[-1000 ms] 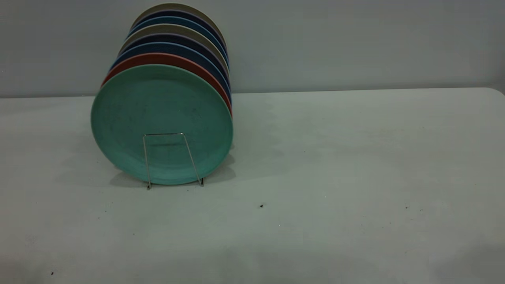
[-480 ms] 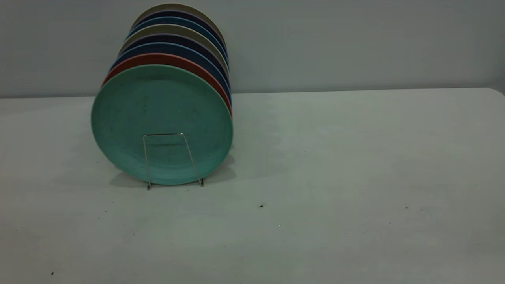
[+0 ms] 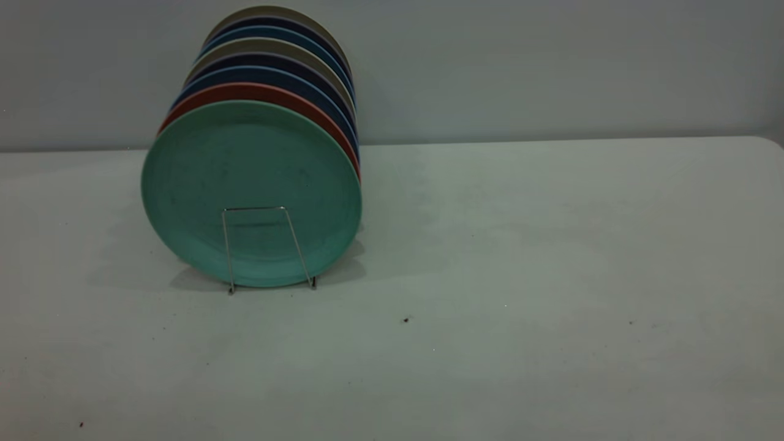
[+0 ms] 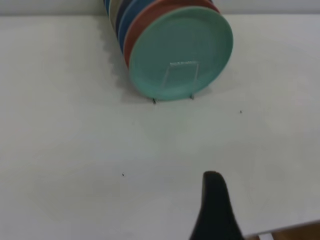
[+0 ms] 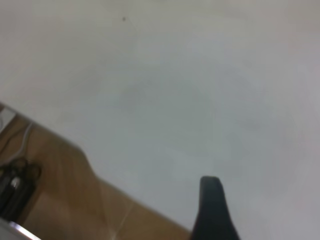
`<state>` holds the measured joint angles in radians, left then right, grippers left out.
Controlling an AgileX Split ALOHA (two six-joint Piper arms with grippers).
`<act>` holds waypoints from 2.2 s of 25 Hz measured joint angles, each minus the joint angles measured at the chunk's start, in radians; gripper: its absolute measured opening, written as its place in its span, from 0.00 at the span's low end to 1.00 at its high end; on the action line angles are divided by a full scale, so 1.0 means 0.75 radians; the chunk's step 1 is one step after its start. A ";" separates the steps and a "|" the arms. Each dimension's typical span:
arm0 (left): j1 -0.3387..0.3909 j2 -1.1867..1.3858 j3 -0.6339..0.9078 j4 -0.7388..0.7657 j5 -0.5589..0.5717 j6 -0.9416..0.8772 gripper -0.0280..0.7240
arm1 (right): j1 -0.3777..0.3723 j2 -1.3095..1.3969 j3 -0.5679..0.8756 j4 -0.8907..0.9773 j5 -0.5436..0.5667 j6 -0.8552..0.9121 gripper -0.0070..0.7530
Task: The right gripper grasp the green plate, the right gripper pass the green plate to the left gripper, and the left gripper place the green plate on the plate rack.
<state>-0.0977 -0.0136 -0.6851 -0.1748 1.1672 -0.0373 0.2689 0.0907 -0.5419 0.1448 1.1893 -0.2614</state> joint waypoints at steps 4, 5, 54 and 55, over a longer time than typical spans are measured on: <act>0.000 -0.013 0.015 0.068 0.000 0.085 0.77 | 0.000 -0.047 0.071 0.001 -0.052 0.048 0.73; 0.000 -0.013 0.025 0.077 0.000 0.104 0.77 | 0.000 -0.048 0.082 0.001 -0.053 0.064 0.73; 0.000 -0.013 0.264 0.113 -0.039 0.232 0.77 | -0.351 -0.143 0.089 0.016 -0.061 0.104 0.73; 0.000 -0.013 0.264 0.113 -0.039 0.232 0.77 | -0.351 -0.143 0.089 0.016 -0.061 0.104 0.73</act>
<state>-0.0977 -0.0232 -0.4872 -0.0900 1.1380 0.1367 0.0055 -0.0168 -0.4750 0.1571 1.1438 -0.1833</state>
